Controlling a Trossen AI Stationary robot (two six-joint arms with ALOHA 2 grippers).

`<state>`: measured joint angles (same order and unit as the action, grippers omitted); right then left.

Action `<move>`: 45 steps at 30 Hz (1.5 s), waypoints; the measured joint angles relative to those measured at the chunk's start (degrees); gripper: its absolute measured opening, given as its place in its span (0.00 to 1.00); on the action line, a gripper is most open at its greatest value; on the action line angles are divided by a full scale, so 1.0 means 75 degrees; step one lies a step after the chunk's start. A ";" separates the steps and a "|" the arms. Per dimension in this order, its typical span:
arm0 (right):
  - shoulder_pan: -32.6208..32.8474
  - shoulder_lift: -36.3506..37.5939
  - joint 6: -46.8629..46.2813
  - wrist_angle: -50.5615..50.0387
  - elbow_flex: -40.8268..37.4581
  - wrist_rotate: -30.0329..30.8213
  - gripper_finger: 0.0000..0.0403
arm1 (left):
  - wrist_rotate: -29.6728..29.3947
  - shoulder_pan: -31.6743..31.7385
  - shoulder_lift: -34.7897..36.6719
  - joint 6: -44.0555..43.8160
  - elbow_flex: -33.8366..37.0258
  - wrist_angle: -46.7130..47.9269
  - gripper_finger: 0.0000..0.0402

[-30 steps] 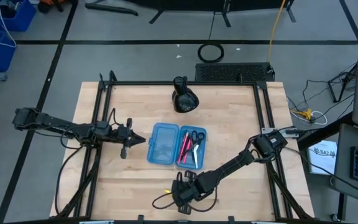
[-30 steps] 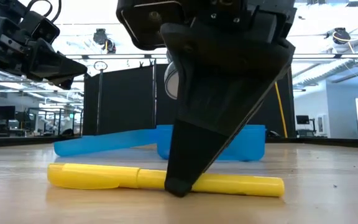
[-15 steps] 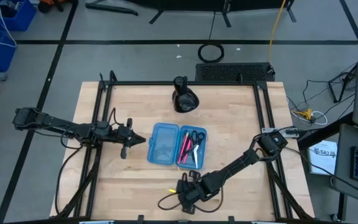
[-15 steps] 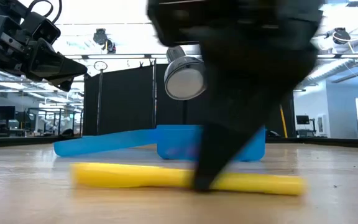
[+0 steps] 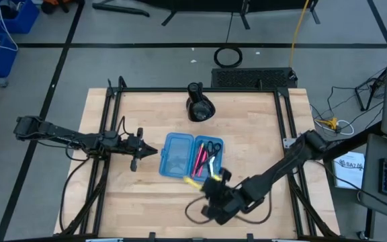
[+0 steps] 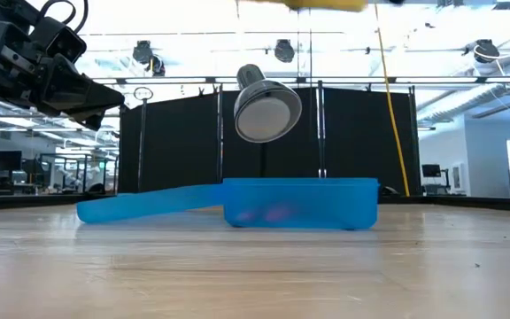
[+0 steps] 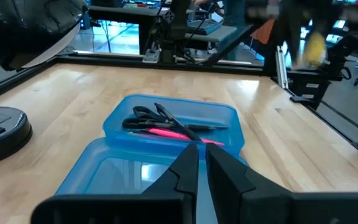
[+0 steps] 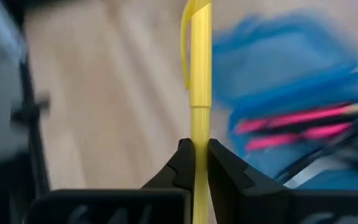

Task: Pick & place school supplies into a supply box
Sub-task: Put the yellow pen into the blue supply box

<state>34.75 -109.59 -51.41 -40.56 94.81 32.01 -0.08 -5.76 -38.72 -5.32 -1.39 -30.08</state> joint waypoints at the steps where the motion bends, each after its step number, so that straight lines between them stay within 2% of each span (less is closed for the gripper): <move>1: -0.0024 0.0152 -0.0204 -0.0060 0.0007 0.0353 0.04 | 0.0000 0.0000 0.0000 -0.0052 0.0000 0.0002 0.09; 3: -0.0127 0.0370 -0.0579 -0.0198 0.0011 0.0746 0.04 | 0.0000 0.0000 0.0000 -0.0117 0.0000 0.0002 0.09; 12: -0.0588 0.0634 -0.1424 -0.0263 -0.0130 0.0737 0.05 | -0.0003 0.0000 0.0000 -0.0514 0.0000 0.0002 0.09; 19: -0.1080 0.0627 -0.2009 -0.0354 -0.1127 0.1309 0.03 | 0.0000 0.0000 -0.0002 -0.0534 0.0000 0.0001 0.09; 22: -0.1468 0.0623 -0.2283 0.0403 -0.1706 0.1338 0.03 | -0.0003 0.0000 0.0000 -0.0537 0.0000 -0.0001 0.09; 26: -0.2067 0.0632 -0.2852 0.1774 -0.2558 0.0585 0.03 | -0.0003 0.0000 0.0000 -0.0617 0.0000 -0.0005 0.09; 33: -0.2493 0.0822 -0.3516 0.3512 -0.3591 -0.0095 0.03 | -0.0006 0.0000 0.0000 -0.0756 0.0000 -0.0005 0.09; 41: -0.2458 0.0893 -0.5190 0.3448 -0.3693 -0.0281 0.03 | -0.0006 0.0000 0.0000 -0.0362 0.0000 0.0051 0.09; 45: -0.2535 0.0890 -0.5647 0.3377 -0.3693 -0.0292 0.03 | -0.0006 0.0000 0.0000 -0.0224 0.0000 0.0049 0.09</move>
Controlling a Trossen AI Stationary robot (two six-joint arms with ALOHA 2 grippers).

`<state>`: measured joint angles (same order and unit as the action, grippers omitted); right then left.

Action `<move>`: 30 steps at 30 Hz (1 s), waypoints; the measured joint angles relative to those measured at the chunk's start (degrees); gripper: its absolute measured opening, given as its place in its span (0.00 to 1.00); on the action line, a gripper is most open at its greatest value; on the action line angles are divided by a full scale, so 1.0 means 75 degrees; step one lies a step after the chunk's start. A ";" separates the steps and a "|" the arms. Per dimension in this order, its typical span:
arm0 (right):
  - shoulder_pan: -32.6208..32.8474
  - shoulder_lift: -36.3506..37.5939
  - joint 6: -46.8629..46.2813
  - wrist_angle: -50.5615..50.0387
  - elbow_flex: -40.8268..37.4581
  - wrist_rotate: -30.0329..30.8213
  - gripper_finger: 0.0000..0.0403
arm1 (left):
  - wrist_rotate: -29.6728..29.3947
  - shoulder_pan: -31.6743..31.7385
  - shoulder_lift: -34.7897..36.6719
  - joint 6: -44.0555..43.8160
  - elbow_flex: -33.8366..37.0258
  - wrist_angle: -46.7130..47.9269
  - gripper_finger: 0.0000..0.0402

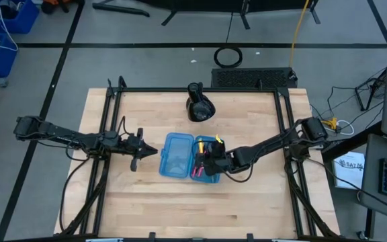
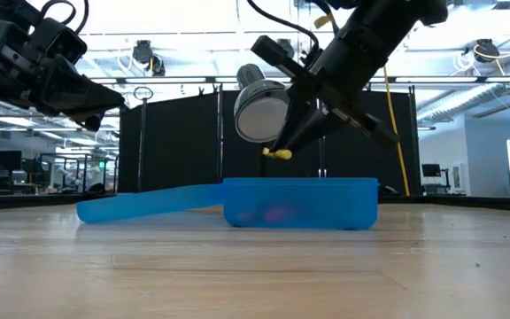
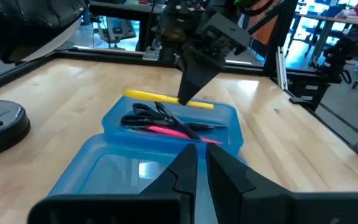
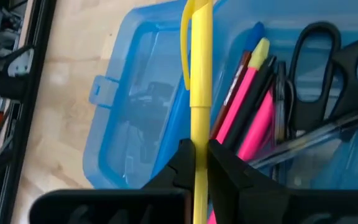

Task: Pick & place school supplies into a supply box
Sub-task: Put the yellow pen into the blue supply box

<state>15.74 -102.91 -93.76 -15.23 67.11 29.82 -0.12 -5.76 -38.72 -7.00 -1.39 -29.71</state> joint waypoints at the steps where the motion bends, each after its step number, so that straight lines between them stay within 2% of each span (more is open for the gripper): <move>1: -0.0043 0.0000 -0.0037 -0.0005 0.0000 -0.0003 0.03 | 0.0000 0.0000 0.0000 0.0068 0.0000 -0.0001 0.09; 8: -0.0360 -0.0006 -0.0043 -0.0060 0.0003 -0.0241 0.03 | -0.0005 0.0000 0.0000 0.0297 0.0000 0.0141 0.09; 21: -0.0604 -0.0176 -0.0215 -0.0880 0.0015 -0.1408 0.03 | -0.0008 0.0000 0.0000 0.0267 0.0000 0.0399 0.09; 30: -0.0793 -0.0303 -0.0183 -0.1292 0.0017 -0.1573 0.03 | -0.0058 0.0000 0.0006 0.0267 0.0000 0.0341 0.09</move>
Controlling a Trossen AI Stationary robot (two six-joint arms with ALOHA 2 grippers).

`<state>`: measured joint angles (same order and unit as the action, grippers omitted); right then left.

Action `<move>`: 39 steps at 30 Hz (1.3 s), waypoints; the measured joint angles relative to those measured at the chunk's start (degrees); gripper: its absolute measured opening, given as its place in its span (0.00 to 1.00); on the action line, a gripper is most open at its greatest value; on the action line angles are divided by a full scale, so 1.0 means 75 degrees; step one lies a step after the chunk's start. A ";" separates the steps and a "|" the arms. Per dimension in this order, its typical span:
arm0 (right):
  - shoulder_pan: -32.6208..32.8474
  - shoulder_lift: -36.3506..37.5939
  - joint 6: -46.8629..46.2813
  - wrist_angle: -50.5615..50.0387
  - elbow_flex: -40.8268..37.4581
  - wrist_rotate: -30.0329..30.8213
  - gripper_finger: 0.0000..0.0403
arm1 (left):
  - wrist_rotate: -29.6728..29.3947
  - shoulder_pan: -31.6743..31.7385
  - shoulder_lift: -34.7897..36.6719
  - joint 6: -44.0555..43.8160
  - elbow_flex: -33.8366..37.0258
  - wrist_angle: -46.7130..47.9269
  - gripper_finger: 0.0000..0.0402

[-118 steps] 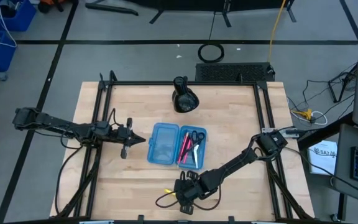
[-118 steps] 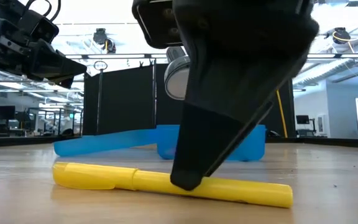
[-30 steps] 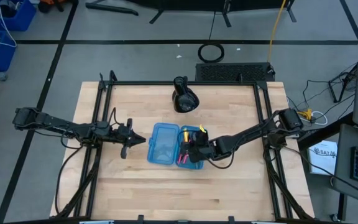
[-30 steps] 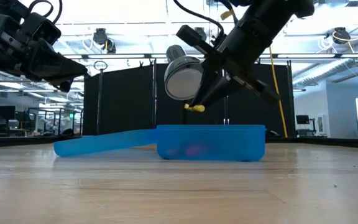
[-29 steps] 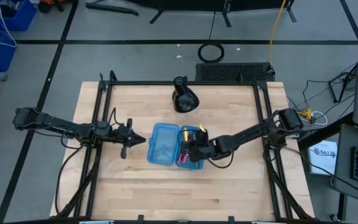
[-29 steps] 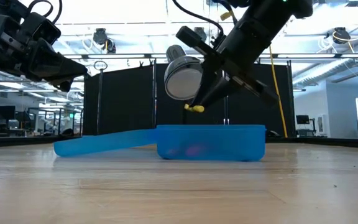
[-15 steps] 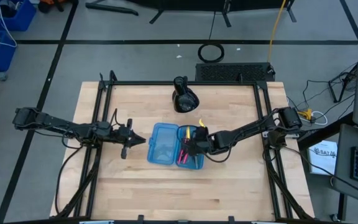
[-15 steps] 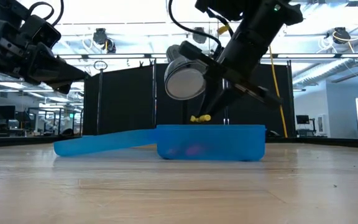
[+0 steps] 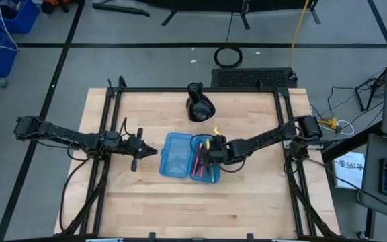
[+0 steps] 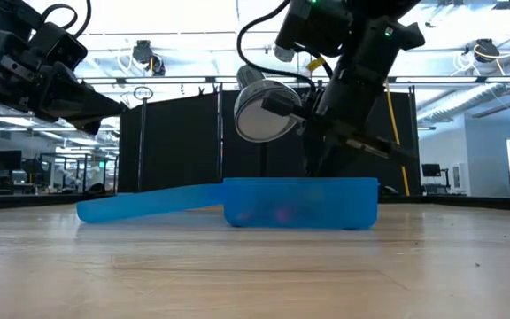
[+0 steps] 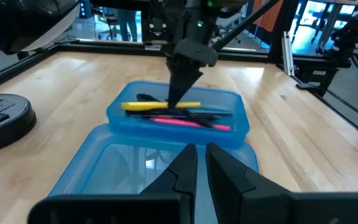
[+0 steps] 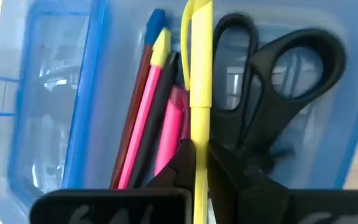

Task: Pick & place school supplies into a supply box
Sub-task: Put the yellow pen into the blue supply box, then return to Home Position

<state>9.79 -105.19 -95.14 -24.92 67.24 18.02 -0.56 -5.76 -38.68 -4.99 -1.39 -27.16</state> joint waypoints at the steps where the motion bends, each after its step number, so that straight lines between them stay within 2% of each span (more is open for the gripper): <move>1: -0.0034 0.0000 0.0033 -0.0031 0.0000 -0.0002 0.03 | 0.0000 0.0000 -0.0003 0.0002 0.0000 0.0000 0.09; 13: -0.0182 0.0003 0.0526 -0.0006 -0.0003 0.0139 0.03 | 0.0006 0.0000 0.0000 -0.0084 0.0000 0.0079 0.09; 17: -0.0199 0.0003 0.0637 0.0334 -0.0003 -0.0207 0.12 | 0.0009 0.0000 -0.0003 -0.0154 0.0000 0.0172 0.09; 22: -0.0199 0.0003 0.0812 0.0605 -0.0003 -0.0239 0.26 | 0.0012 0.0002 -0.0003 -0.0186 0.0000 0.0192 0.09; 27: -0.0199 0.0048 0.1169 0.0746 -0.0003 -0.0271 0.31 | 0.0015 0.0002 -0.0003 -0.0210 0.0000 0.0187 0.09; 33: -0.0174 0.0691 0.3104 0.1139 -0.0009 -0.0625 0.31 | 0.0070 0.0000 -0.0003 -0.0087 0.0000 0.0233 0.09; 35: -0.0068 0.1030 0.4172 0.1254 -0.0009 -0.0606 0.31 | 0.0079 0.0000 0.0006 0.0015 0.0000 0.0222 0.09; 39: 0.0386 0.1790 0.7195 0.1640 -0.0009 -0.0622 0.32 | 0.0081 0.0000 0.0012 0.0225 0.0000 -0.0065 0.09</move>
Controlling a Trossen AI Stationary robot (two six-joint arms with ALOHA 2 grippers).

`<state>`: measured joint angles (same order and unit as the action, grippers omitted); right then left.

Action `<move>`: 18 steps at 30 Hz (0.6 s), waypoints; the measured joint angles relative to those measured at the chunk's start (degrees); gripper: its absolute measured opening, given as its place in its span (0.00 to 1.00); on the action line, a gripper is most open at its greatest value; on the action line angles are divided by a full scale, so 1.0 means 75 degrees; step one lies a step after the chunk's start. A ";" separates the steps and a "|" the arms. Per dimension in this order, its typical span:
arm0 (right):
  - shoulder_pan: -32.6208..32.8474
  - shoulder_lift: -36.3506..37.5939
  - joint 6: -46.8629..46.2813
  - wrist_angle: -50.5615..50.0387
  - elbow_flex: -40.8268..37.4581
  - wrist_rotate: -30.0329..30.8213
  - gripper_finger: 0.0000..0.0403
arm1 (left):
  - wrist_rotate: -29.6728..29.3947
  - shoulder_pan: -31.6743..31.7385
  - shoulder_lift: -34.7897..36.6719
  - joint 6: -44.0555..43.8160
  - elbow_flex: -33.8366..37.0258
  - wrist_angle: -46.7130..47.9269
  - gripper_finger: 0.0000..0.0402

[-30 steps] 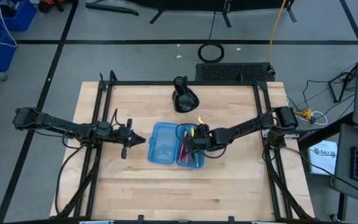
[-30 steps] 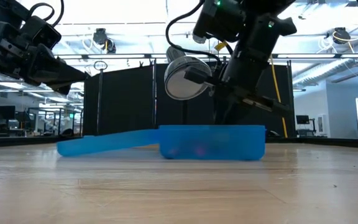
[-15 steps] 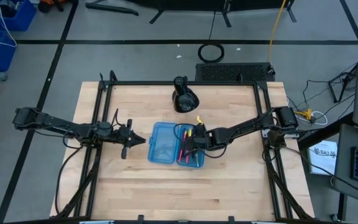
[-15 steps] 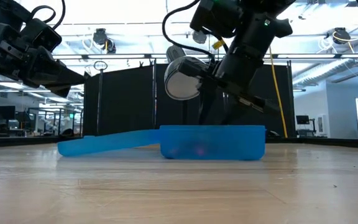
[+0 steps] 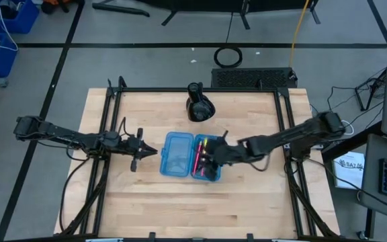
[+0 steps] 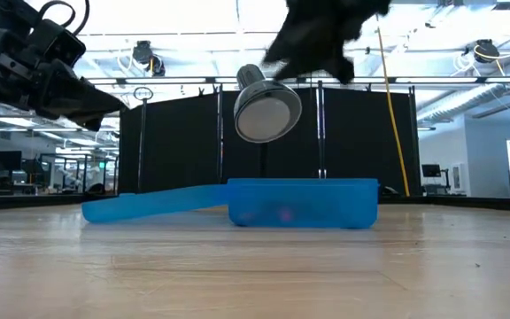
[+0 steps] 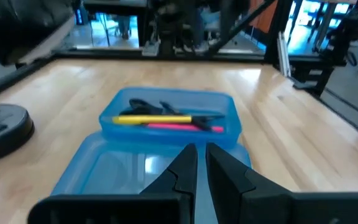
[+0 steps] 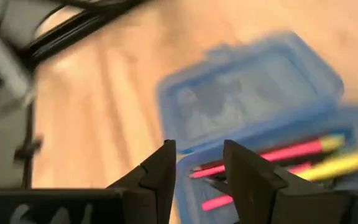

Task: Pick & place school supplies into a supply box
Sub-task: Return to Home Position

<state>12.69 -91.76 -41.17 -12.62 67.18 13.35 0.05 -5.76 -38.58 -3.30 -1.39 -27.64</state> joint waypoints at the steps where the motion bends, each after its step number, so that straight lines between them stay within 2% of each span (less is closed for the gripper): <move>1: 0.0134 0.0177 0.0594 0.0000 0.0000 0.0017 0.32 | -0.0002 0.0000 0.0005 0.0005 0.0002 -0.0079 0.09; 3: 0.0363 0.0459 0.1563 0.0015 -0.0017 0.0157 0.31 | 0.0003 0.0000 0.0002 0.0000 0.0001 -0.0168 0.09; 7: 0.0687 0.1067 0.2647 0.0011 -0.0253 0.0444 0.27 | -0.0002 0.0000 0.0002 0.0154 0.0000 -0.0530 0.09; 9: 0.0916 0.1468 0.3210 0.0164 -0.0552 0.0630 0.21 | 0.0040 -0.0016 0.0005 0.0475 -0.0054 -0.0614 0.09; 12: 0.1420 0.2194 0.3925 0.0300 -0.1218 0.1438 0.07 | -0.0106 -0.0195 0.0002 0.0778 -0.0488 -0.0248 0.09; 14: 0.1701 0.2807 0.4252 0.0449 -0.1764 0.1875 0.02 | -0.0589 -0.0349 0.0004 0.0837 -0.1116 0.0757 0.07; 18: 0.2062 0.4231 0.4318 0.1013 -0.3221 0.2055 0.01 | -0.2011 -0.0719 -0.0006 0.0980 -0.2814 0.4040 0.01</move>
<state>28.15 -60.03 -8.79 -5.03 43.02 28.76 -15.03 -11.15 -38.63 4.04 -22.49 2.65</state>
